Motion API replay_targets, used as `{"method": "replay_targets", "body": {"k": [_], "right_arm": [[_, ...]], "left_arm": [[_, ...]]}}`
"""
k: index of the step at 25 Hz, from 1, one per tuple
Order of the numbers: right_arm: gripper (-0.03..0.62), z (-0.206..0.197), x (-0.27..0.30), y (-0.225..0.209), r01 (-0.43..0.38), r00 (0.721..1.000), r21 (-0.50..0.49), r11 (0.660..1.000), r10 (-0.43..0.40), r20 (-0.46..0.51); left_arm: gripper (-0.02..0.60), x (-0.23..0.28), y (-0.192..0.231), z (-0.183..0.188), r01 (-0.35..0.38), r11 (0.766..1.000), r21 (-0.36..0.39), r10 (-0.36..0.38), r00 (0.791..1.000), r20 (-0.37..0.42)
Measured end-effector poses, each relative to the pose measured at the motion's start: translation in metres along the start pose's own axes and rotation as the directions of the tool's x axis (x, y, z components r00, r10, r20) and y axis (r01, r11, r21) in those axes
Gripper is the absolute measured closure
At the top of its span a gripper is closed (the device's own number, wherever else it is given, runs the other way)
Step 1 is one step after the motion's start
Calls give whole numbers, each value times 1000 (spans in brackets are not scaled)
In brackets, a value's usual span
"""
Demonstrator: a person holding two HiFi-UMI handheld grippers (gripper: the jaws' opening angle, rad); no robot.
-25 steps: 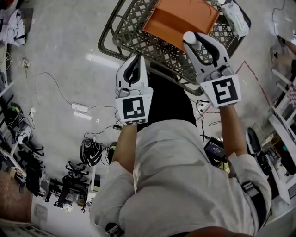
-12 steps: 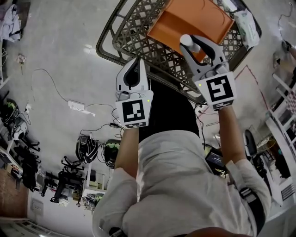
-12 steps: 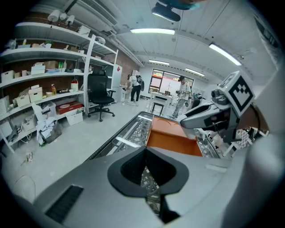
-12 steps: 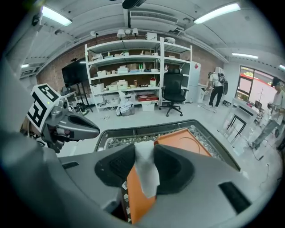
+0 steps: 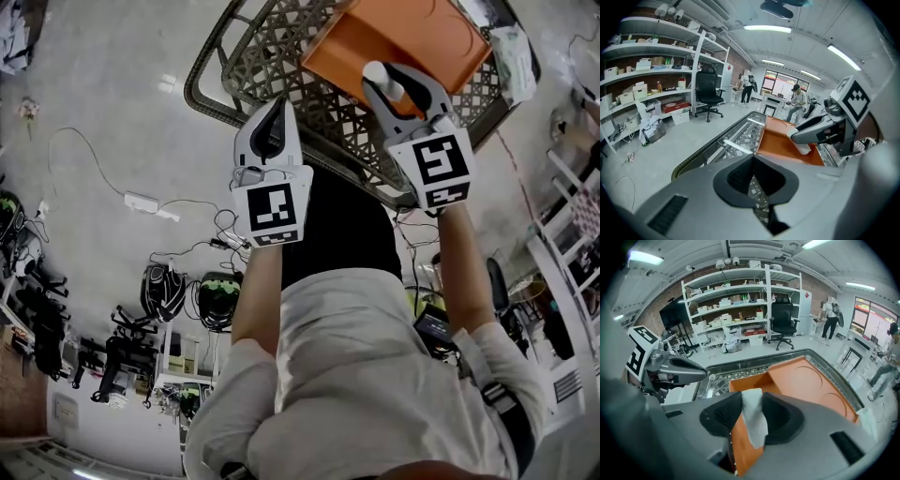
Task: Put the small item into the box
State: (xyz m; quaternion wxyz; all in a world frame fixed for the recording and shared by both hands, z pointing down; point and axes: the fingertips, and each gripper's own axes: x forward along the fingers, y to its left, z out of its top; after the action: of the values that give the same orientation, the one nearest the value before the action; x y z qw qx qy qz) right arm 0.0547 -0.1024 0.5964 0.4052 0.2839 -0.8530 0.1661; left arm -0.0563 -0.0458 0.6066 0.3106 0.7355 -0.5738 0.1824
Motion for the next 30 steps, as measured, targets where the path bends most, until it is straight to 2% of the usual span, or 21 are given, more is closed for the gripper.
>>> {"method": "replay_targets", "body": {"k": [6, 20, 30], "right_arm": [[462, -8, 33, 1, -20, 998, 6, 1000, 20, -62], [461, -27, 61, 3, -43, 988, 26, 999, 46, -146], [456, -37, 70, 1, -38, 986, 59, 998, 47, -163]], "left_arm": [[572, 16, 8, -12, 4, 1000, -16, -5, 999, -45], [572, 22, 11, -23, 3, 999, -43, -6, 997, -76], [572, 22, 10, -24, 4, 999, -47, -8, 996, -87]]}}
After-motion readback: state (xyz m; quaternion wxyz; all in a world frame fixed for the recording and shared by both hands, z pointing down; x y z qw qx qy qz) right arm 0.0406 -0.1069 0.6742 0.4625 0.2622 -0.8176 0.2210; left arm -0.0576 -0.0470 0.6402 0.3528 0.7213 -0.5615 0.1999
